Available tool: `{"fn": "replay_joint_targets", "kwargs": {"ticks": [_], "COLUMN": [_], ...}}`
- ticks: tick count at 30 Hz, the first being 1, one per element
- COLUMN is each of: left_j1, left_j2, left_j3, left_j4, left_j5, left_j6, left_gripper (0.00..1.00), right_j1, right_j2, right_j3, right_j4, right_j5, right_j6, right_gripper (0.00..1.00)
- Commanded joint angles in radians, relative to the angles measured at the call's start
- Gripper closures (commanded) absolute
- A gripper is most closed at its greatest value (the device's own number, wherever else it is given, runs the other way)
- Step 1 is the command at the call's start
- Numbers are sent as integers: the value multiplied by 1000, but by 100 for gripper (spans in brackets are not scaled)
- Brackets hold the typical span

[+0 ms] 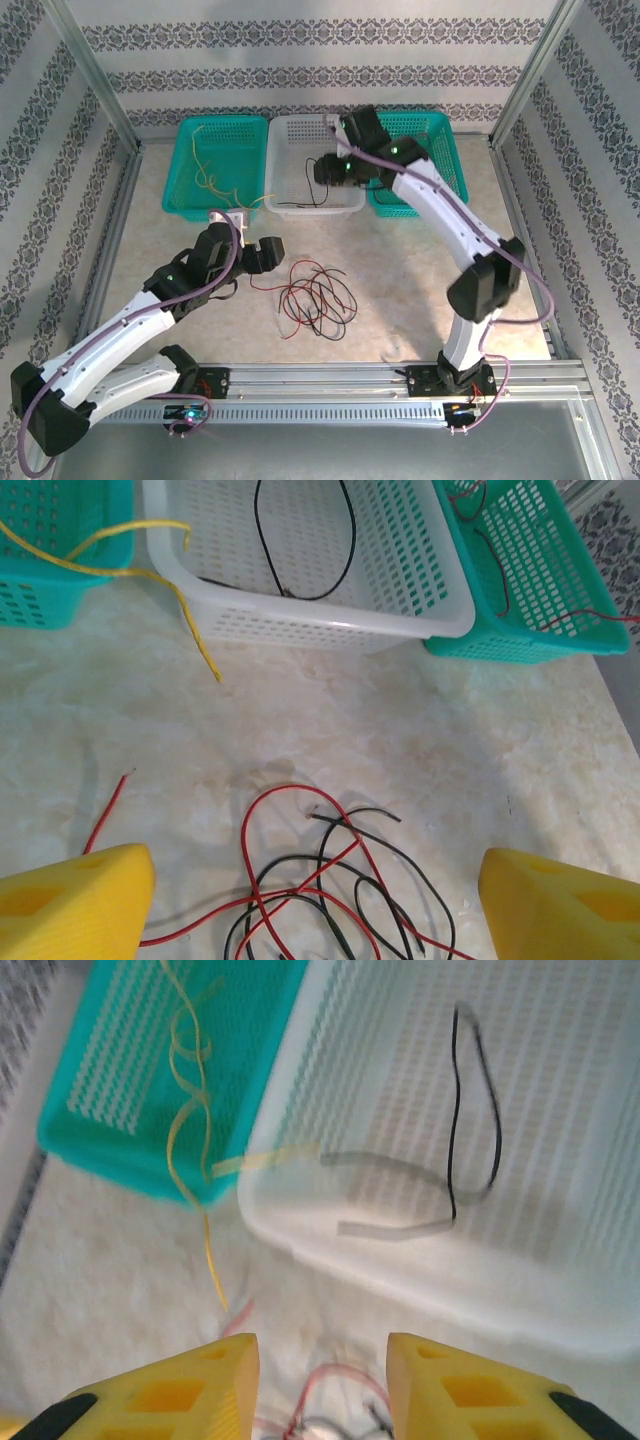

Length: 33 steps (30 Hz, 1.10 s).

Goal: Untangle the cables

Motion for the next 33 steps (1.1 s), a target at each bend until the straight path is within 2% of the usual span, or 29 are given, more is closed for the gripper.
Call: {"fn": "replay_joint_targets", "kwargs": {"ticks": [1, 5, 9, 13, 21, 25, 29, 33], "left_j1": [18, 26, 37, 51, 54, 54, 55, 55], "left_j2": [14, 21, 30, 79, 140, 127, 116, 120], "left_j3": [8, 5, -5, 4, 65, 44, 34, 21], "left_j4": [30, 35, 61, 97, 59, 79, 107, 176], "left_j5": [37, 40, 44, 95, 136, 142, 186, 268], "left_j6": [2, -15, -34, -61, -30, -51, -57, -64], "left_gripper": [17, 20, 21, 24, 27, 28, 28, 30], "right_j1": [51, 124, 205, 289, 323, 323, 323, 316], "right_j2": [-163, -308, -341, -271, -208, -202, -232, -302], "right_j3": [-238, -532, -702, -740, -828, -837, -818, -761], "right_j4": [100, 183, 252, 251, 370, 359, 338, 292], "right_j5": [58, 50, 15, -20, -85, -73, -62, -47], "right_j6": [37, 130, 187, 146, 214, 210, 208, 185], "right_gripper": [60, 58, 58, 59, 62, 73, 97, 100]}}
